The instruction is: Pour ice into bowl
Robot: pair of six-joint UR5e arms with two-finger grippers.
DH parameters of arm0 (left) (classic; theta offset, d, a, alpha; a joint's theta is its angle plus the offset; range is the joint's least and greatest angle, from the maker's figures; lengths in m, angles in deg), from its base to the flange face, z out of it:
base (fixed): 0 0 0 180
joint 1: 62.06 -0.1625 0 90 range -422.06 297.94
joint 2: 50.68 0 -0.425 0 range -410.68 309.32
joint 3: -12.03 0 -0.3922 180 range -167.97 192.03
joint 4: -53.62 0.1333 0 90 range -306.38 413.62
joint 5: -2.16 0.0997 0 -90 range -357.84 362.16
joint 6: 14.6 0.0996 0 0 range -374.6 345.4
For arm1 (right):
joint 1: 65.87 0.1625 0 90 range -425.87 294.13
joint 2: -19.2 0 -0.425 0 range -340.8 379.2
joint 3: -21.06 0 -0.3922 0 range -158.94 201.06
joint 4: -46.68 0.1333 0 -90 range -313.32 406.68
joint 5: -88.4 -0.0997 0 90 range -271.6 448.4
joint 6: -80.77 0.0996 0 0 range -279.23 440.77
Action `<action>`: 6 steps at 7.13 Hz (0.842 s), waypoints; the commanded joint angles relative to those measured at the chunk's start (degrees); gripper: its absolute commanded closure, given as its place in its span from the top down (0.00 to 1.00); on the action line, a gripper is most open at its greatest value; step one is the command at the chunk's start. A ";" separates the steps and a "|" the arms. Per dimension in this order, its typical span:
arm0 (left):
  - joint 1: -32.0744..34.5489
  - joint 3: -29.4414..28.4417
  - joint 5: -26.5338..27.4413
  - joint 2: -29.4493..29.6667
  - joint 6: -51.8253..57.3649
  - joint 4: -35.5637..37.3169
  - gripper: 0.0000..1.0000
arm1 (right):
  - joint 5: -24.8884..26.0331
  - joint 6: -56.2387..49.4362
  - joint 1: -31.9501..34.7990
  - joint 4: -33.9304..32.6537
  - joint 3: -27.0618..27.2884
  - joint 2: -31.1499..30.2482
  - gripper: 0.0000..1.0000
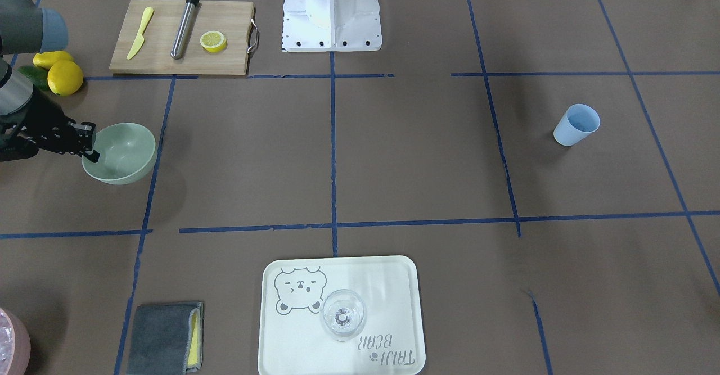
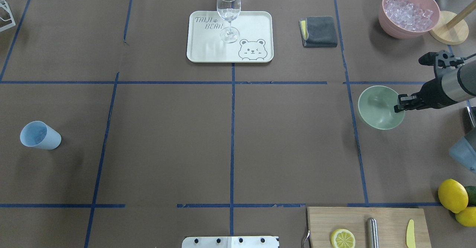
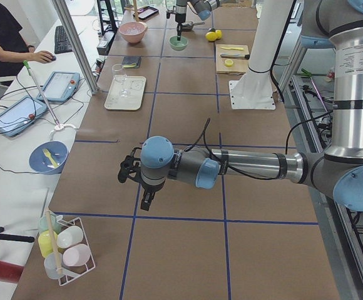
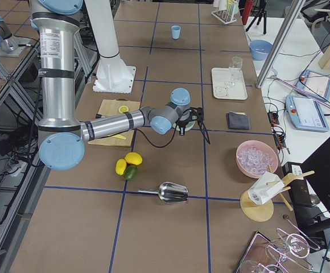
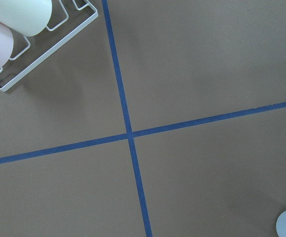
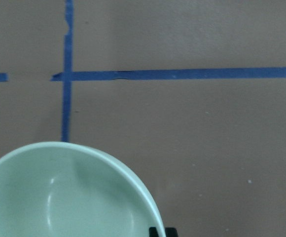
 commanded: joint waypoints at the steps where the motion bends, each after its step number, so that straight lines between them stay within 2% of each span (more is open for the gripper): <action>1: -0.09 0.05 -0.07 -0.36 0.10 -1.54 1.00 | 5.33 18.99 -11.24 -0.27 1.50 11.73 0.00; 2: 0.00 0.40 -0.07 -1.50 0.10 -3.47 1.00 | 11.12 25.79 -18.01 -2.71 1.41 17.19 0.00; 3: -0.09 0.32 -0.07 -1.68 -0.08 -4.97 1.00 | 14.92 30.47 -23.47 -12.13 0.98 26.29 0.00; 4: -0.09 0.40 -0.07 -1.51 -0.17 -5.42 1.00 | 21.40 34.34 -27.44 -18.57 -1.46 34.74 0.00; 5: -0.61 0.41 -0.15 -1.68 -0.26 -6.73 1.00 | 23.90 38.47 -29.48 -18.47 -6.79 40.39 0.00; 6: -1.14 0.32 -0.15 -1.68 -0.26 -7.01 1.00 | 24.10 40.77 -30.46 -18.46 -14.94 47.24 0.00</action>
